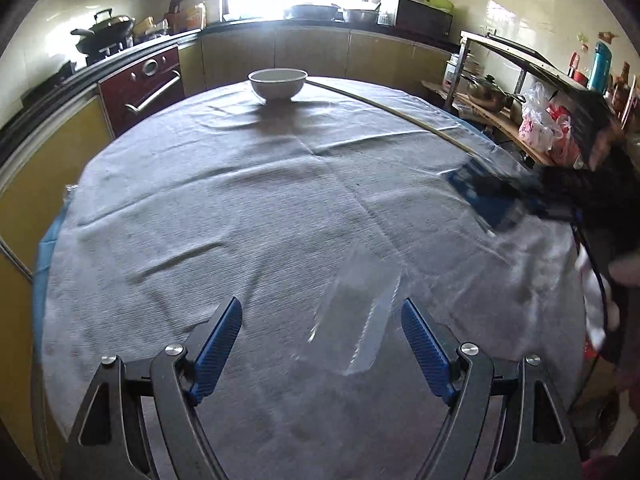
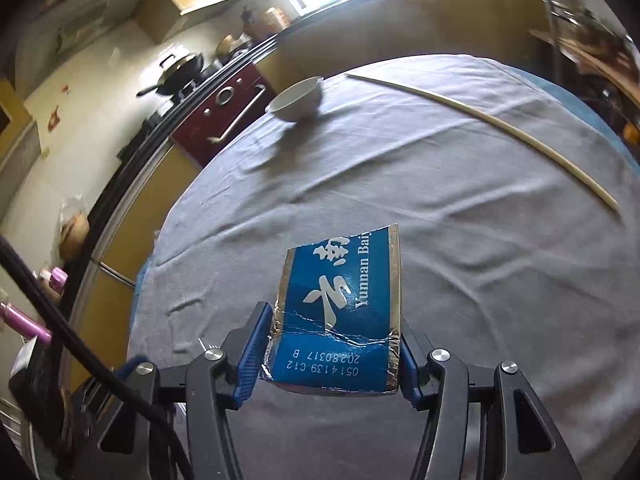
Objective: Collect trash
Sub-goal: 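Grasp the blue tissue box with the right tool and lift it, then grasp the clear plastic tray with the left tool while the right tool holds the box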
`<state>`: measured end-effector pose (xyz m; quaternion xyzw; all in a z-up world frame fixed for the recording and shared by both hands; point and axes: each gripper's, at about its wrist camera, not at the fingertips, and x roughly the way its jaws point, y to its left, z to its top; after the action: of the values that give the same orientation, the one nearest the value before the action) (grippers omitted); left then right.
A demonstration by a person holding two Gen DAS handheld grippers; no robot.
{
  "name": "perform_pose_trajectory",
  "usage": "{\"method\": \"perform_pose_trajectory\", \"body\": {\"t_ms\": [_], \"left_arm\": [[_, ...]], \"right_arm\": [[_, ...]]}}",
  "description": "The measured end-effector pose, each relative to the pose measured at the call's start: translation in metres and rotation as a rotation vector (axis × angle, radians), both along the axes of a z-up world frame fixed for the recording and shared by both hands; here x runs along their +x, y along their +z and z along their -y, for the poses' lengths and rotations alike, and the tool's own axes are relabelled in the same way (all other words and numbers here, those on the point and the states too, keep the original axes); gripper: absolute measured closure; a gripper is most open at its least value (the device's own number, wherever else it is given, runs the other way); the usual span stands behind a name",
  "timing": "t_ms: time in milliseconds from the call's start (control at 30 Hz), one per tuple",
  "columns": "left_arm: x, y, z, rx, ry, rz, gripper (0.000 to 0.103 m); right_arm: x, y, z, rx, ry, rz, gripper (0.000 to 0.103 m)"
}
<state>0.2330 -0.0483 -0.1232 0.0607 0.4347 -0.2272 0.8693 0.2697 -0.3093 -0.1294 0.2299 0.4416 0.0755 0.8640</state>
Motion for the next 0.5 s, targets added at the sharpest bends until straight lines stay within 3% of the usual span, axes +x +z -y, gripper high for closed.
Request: {"method": "perform_pose_trajectory", "body": {"t_ms": [500], "left_arm": [[0.013, -0.028, 0.024, 0.071, 0.002, -0.096, 0.021]], "right_arm": [[-0.052, -0.030, 0.065, 0.133, -0.075, -0.002, 0.044]]}}
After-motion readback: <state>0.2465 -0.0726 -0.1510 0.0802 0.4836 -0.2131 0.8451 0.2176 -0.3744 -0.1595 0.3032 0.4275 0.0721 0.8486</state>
